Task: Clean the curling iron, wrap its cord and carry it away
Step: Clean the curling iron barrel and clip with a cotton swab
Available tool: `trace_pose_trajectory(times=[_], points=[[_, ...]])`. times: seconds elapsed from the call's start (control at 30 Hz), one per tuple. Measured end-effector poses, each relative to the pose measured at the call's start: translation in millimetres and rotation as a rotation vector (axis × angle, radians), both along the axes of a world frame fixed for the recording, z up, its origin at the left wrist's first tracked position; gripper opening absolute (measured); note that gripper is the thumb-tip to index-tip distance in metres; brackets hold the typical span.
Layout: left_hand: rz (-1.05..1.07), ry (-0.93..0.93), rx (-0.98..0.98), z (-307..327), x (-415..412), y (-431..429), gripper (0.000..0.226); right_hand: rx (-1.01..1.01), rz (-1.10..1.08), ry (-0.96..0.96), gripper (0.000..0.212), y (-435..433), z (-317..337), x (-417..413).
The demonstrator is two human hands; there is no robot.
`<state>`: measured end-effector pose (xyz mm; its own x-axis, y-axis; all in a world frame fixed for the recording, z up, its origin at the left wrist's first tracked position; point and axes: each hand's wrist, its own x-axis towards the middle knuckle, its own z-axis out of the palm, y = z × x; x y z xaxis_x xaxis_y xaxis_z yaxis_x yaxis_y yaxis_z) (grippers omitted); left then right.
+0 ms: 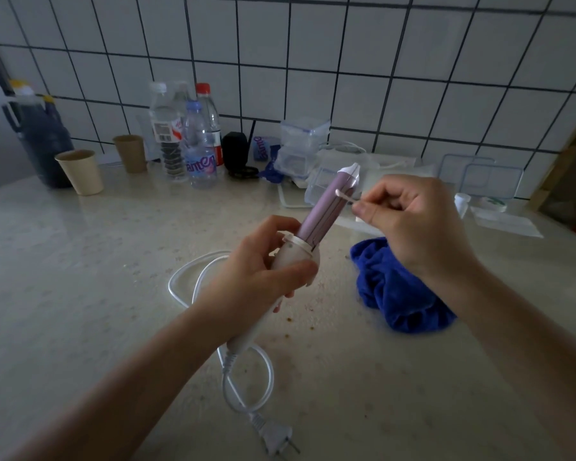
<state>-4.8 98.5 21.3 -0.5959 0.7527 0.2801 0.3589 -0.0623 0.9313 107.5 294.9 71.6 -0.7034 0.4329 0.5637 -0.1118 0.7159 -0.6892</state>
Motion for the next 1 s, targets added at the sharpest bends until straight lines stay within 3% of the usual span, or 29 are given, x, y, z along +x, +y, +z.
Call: trace_pose_trajectory(times=[0.17,0.27,0.4,0.6,0.8,1.0], points=[[0.040,-0.023,0.018,0.7,0.3,0.4,0.036,0.074,0.151,-0.129,0.021,-31.1,-18.3,-3.1],[0.045,0.007,0.000,1.8,3.6,-0.1,0.038,0.050,0.089,-0.079,0.019,-25.2,-13.6,-4.2],[0.139,0.142,-0.070,-0.4,9.0,-0.5,0.043,0.000,0.015,-0.015,0.018,-10.0,-1.8,0.9],[0.279,0.281,-0.116,-3.4,10.9,1.4,0.041,0.075,0.084,-0.152,0.022,-34.0,-18.9,-4.0],[0.364,0.475,-0.217,-7.6,13.1,3.6,0.048,-0.018,-0.080,-0.025,0.022,-7.7,-0.7,-1.9],[0.416,0.493,-0.212,-11.7,11.4,4.7,0.046,0.082,0.090,-0.175,0.024,-45.2,-25.2,-3.1]])
